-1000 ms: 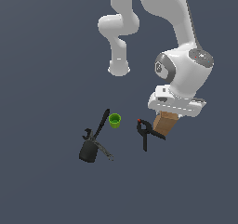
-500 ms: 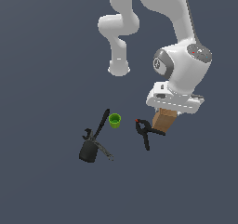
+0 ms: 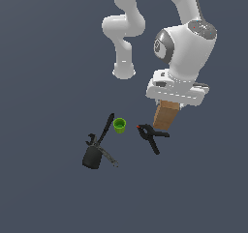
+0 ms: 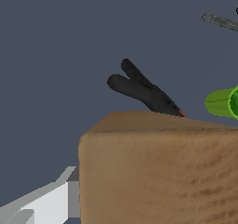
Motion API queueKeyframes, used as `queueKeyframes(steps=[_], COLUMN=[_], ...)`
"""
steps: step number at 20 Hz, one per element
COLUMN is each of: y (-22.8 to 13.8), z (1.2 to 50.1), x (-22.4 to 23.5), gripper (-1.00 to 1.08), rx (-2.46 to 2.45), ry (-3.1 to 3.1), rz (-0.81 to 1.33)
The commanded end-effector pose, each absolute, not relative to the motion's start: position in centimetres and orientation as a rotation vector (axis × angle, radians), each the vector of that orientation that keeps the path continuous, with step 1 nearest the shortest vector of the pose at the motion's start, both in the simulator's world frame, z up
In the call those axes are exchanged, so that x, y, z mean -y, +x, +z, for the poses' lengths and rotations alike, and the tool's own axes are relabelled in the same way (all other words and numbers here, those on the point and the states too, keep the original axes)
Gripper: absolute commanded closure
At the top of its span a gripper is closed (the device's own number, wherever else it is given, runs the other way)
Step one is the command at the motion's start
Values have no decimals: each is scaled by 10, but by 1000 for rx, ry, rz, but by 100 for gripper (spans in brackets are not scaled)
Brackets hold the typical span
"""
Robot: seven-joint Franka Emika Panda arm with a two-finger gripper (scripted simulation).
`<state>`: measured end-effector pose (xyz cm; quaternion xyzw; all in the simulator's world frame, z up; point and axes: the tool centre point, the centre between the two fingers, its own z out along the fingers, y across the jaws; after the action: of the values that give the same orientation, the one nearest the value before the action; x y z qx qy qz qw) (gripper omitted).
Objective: Pick up a designated object from a clutter of objects.
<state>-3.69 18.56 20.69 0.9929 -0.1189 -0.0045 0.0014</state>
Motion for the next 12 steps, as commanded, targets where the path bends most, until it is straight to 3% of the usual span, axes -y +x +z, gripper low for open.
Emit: queueKeyframes(steps=[1,12], y=[-42,-80], z=[230,327], x=[-175,-119], gripper=[108,108], rx=[375,374], ry=[3120,3124], rz=[0,-2])
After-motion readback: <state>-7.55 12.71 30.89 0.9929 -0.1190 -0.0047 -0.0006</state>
